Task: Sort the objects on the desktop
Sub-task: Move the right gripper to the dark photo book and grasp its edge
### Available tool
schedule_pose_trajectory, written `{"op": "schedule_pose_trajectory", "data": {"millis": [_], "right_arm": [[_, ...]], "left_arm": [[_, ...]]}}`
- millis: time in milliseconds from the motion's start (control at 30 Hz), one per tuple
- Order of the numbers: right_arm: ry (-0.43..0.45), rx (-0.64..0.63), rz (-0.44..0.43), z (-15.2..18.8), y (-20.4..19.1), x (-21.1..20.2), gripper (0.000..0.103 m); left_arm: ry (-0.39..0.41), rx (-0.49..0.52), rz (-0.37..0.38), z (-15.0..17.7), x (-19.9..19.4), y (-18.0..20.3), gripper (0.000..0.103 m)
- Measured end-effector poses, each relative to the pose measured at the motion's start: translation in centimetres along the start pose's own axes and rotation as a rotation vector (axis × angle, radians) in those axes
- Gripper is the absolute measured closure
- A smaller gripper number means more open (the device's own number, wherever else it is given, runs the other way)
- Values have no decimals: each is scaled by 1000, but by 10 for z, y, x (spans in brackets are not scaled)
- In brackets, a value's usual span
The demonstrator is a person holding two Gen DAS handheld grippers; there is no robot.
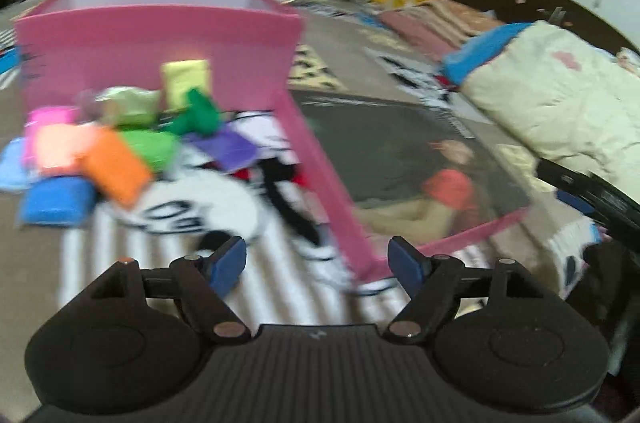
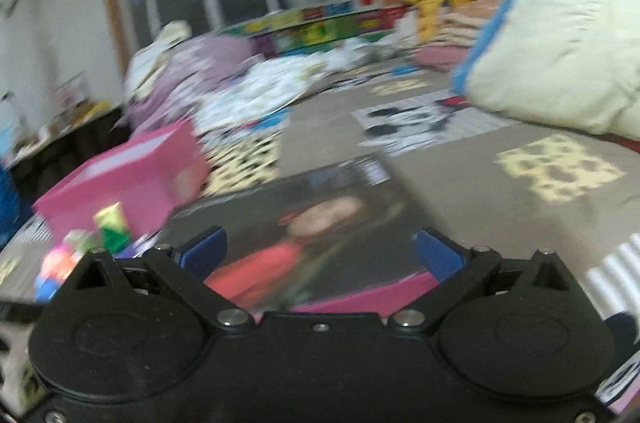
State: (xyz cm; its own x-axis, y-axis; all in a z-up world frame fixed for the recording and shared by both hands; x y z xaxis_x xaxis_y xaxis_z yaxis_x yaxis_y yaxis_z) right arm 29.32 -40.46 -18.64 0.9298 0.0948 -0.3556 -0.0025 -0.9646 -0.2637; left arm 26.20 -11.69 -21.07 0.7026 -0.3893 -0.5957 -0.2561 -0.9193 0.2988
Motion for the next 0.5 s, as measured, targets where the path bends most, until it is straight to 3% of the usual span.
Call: {"op": "schedule_pose_trajectory", "data": {"millis": [267,400,500], "right_arm": [[-18,106,92,3,54,42,1],[-85,153,77,15,64,55,1],[-133,143,-10,23,51,59,0]], "left_arm": [[5,-21,33,-6,36,26,26],[-12,-55,35,-7,57,24,26],[-25,-45,69,-7,65,28,25]]}}
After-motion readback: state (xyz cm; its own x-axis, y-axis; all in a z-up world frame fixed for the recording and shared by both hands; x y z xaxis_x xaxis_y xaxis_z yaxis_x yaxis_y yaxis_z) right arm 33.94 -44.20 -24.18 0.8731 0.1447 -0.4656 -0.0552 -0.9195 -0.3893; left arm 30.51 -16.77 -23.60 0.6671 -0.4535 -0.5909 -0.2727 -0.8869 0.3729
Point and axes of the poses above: each gripper's, at about its wrist camera, not at the fingertips, and x roughly the way its jaws point, y to its right, z to its underside, the point moved 9 cm from there along x, roughly the way its jaws point, and after that the axes turned 1 degree about y, right-handed, at the moved point
